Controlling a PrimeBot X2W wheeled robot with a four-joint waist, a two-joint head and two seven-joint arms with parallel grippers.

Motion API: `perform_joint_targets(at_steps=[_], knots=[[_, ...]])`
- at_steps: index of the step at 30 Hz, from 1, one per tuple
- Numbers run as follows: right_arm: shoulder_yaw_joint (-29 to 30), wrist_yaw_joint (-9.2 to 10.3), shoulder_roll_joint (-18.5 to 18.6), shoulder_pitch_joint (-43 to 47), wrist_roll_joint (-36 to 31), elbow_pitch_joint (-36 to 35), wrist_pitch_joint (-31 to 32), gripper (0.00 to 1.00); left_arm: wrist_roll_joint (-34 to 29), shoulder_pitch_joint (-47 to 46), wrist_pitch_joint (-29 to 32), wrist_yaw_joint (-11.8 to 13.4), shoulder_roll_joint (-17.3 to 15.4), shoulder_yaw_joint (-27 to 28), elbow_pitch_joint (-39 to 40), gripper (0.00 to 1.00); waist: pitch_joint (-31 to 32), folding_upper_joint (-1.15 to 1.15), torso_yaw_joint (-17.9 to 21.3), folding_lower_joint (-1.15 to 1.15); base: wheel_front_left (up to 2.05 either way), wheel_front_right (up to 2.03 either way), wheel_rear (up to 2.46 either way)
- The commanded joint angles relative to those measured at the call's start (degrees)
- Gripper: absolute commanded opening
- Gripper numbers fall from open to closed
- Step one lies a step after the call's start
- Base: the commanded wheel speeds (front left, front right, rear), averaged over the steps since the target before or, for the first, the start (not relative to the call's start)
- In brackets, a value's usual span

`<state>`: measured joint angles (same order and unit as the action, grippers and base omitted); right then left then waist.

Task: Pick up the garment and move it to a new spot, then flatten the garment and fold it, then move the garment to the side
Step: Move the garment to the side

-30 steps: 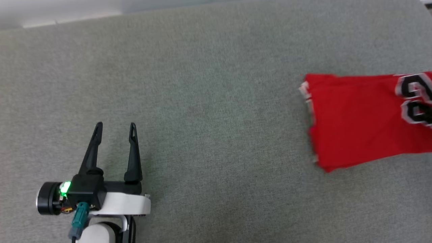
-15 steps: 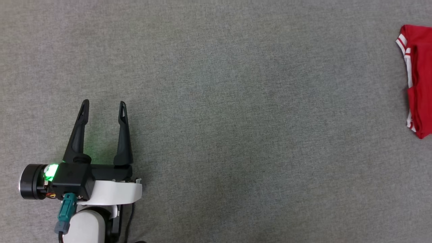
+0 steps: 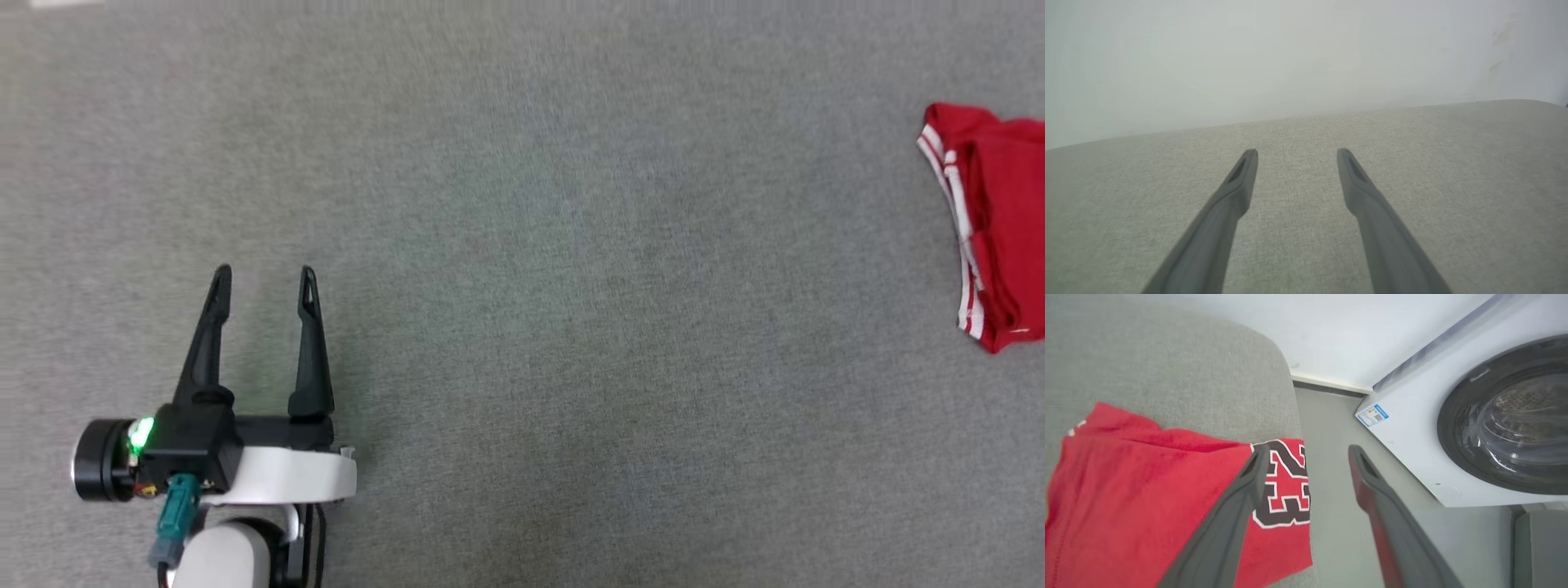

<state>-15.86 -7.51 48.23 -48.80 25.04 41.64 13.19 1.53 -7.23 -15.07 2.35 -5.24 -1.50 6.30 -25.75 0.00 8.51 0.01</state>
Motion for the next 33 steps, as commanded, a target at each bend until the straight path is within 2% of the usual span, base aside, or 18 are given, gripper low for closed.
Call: perform_joint_targets(at_steps=[1, 6, 12, 18, 22, 26, 33], knots=[[1.4, 0.05, -0.6, -0.1, -2.1, -1.4, -4.5, 1.00, 0.4, 1.4, -0.1, 0.4, 0.3, -0.1, -0.5, 1.00, 4.1, 0.00, -1.2, -0.01, 0.00, 0.00, 0.00], [7.6, 0.04, -4.6, 1.5, -7.4, -5.5, -16.4, 1.00, 1.1, 4.6, -0.1, 0.8, 1.0, 0.2, -1.3, 1.00, 9.1, 0.00, -2.3, -0.01, 0.00, 0.00, 0.00], [13.4, 0.04, -13.1, 7.1, -12.2, -15.2, -26.2, 1.00, 1.5, 7.4, -0.1, 1.2, 1.5, 0.6, -1.7, 1.00, 13.6, 0.00, -4.6, -0.01, 0.00, 0.00, 0.00], [16.4, 0.04, -23.2, 17.2, -14.3, -28.3, -28.2, 1.00, 1.8, 9.0, -0.1, 1.2, 1.9, 0.3, -2.5, 1.00, 17.4, 0.00, -7.3, -0.01, 0.00, 0.00, 0.00], [16.3, 0.04, -28.9, 24.6, -15.3, -34.1, -28.4, 1.00, 1.9, 9.9, -0.1, 0.8, 2.0, 0.3, -3.2, 1.00, 19.3, 0.00, -8.6, -0.01, 0.00, 0.00, 0.00], [16.5, 0.04, -33.8, 32.0, -15.7, -36.7, -28.4, 1.00, 1.7, 10.6, -0.1, 0.6, 2.1, 0.1, -4.0, 1.00, 20.9, 0.00, -9.5, -0.01, 0.00, 0.00, 0.00], [17.9, 0.04, -38.8, 41.9, -15.0, -36.8, -28.4, 1.00, 2.1, 11.8, -0.1, 0.2, 2.2, -0.4, -5.6, 1.00, 23.1, 0.00, -10.3, -0.01, 0.00, 0.00, 0.00]])
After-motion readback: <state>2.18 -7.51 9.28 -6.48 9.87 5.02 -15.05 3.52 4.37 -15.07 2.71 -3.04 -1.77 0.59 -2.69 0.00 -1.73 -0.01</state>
